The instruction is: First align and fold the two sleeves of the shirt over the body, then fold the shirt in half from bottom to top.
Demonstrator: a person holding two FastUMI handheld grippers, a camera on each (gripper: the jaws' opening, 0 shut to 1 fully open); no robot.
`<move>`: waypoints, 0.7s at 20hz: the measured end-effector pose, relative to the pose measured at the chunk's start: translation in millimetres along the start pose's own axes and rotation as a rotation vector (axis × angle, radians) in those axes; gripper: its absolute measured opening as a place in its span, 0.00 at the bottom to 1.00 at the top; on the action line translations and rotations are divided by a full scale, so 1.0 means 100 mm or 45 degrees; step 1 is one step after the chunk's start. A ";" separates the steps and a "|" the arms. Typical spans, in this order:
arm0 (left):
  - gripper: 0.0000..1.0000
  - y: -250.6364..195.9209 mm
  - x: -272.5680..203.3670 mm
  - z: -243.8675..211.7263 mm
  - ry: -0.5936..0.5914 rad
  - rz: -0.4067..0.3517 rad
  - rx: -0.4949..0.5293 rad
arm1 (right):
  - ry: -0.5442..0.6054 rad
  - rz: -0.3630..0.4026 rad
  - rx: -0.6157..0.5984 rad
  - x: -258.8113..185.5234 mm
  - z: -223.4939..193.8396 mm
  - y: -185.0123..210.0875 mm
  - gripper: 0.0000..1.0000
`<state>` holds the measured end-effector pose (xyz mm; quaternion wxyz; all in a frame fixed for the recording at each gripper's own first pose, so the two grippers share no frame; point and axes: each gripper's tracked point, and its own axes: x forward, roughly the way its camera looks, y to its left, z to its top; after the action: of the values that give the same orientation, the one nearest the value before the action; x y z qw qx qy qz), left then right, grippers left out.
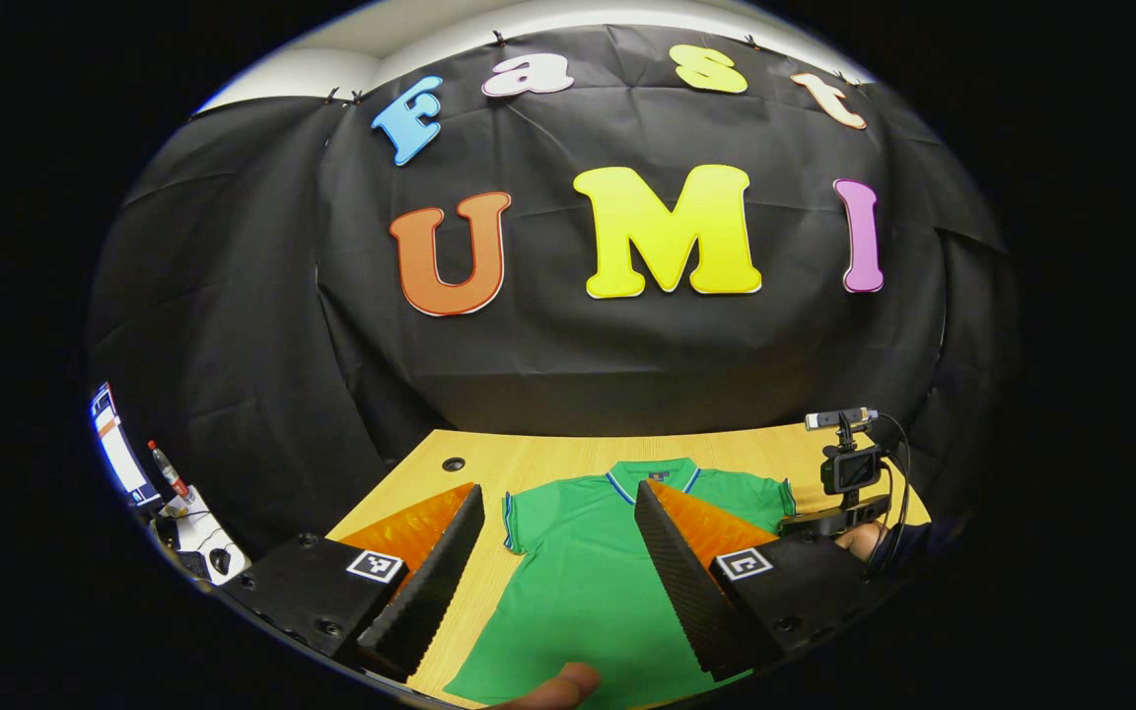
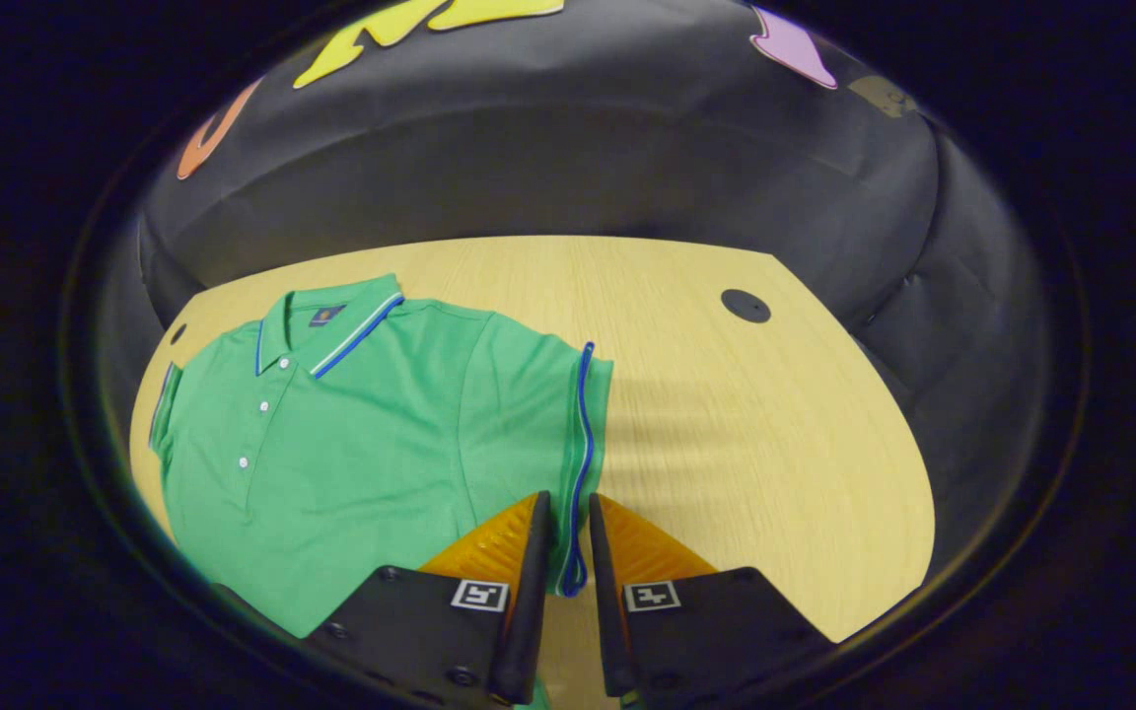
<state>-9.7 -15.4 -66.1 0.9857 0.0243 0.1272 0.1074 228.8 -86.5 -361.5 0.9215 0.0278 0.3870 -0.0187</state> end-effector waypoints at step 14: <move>0.99 0.22 -0.04 -0.09 0.025 0.051 -0.060 | -0.126 0.079 -0.090 -0.32 0.28 -0.02 0.07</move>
<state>-20.4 5.2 -71.9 0.9824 0.0026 0.1339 0.1302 226.2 -90.3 -319.7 0.9400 0.0061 0.3405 0.0222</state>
